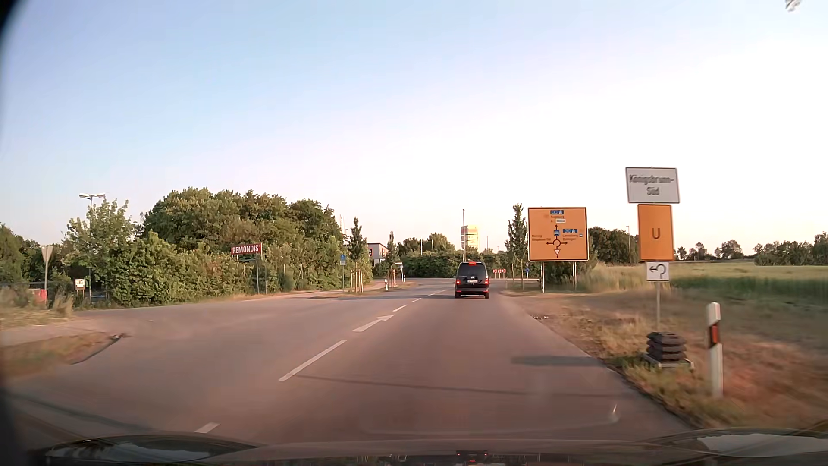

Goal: Follow the waypoints while adhering to traffic rules and regulations

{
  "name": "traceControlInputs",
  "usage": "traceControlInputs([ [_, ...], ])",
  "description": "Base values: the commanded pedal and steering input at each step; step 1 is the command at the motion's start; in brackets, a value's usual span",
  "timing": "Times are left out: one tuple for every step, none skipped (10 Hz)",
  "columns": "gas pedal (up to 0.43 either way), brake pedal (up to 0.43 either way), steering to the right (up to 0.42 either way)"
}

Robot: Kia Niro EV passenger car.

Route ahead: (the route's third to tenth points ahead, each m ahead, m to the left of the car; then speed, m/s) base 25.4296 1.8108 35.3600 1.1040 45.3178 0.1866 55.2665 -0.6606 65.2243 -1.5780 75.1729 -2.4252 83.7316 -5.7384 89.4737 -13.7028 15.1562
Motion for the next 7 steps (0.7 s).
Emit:
traceControlInputs([
  [0.0, 0.018, 0.015],
  [0.0, 0.012, 0.015],
  [0.0, 0.012, 0.015],
  [0.0, 0.012, 0.015],
  [0.0, 0.012, 0.015],
  [0.0, 0.018, 0.015],
  [0.008, 0.012, 0.015],
])
